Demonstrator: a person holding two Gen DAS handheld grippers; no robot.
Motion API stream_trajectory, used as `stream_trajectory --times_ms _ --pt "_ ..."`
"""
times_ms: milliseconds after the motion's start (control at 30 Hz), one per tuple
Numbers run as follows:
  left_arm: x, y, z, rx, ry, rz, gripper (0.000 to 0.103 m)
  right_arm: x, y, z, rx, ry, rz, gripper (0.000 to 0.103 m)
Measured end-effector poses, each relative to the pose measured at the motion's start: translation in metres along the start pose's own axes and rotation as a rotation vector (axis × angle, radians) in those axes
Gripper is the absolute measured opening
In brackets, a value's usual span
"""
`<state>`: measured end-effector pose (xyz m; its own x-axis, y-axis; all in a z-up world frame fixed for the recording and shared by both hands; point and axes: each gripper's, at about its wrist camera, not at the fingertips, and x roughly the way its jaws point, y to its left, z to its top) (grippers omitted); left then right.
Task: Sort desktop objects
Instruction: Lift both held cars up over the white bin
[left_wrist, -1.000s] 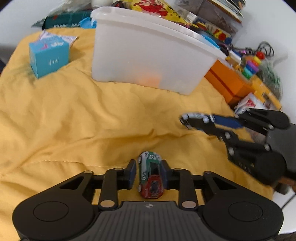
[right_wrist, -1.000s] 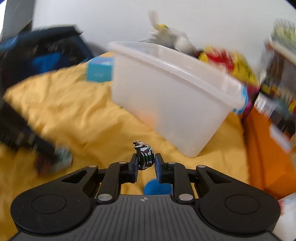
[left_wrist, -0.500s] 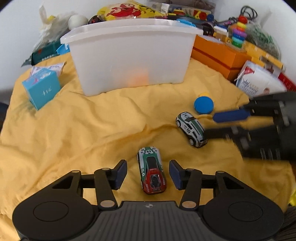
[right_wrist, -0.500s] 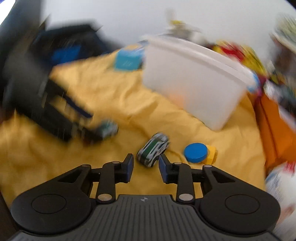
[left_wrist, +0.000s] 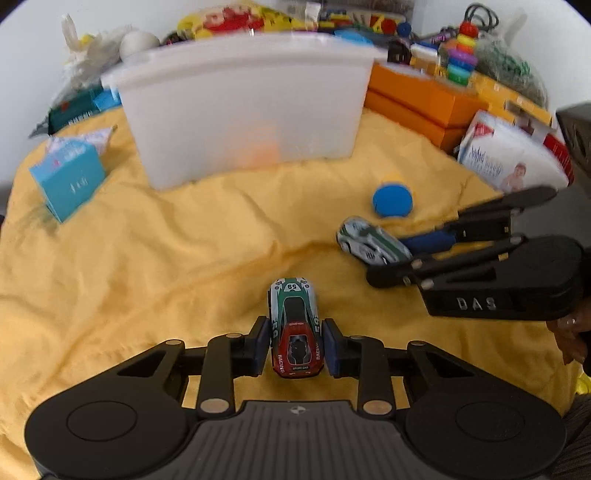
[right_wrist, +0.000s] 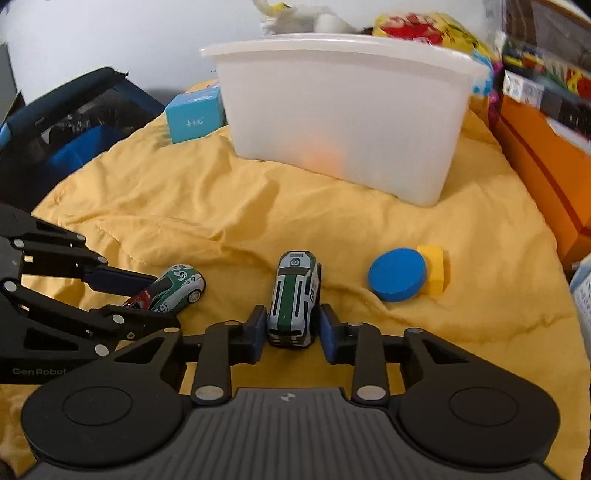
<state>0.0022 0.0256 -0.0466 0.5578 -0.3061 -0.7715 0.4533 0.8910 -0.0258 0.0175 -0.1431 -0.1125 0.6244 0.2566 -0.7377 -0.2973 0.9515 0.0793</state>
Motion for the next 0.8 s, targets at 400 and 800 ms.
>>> stream_trajectory --times_ms 400,800 --pt "-0.057 0.018 0.081 0.048 -0.225 0.064 0.034 -0.062 -0.015 0.058 -0.036 -0.114 0.067 0.033" --pt "-0.015 0.052 0.206 0.052 -0.328 0.176 0.034 -0.056 -0.054 0.164 0.041 -0.319 -0.035 0.033"
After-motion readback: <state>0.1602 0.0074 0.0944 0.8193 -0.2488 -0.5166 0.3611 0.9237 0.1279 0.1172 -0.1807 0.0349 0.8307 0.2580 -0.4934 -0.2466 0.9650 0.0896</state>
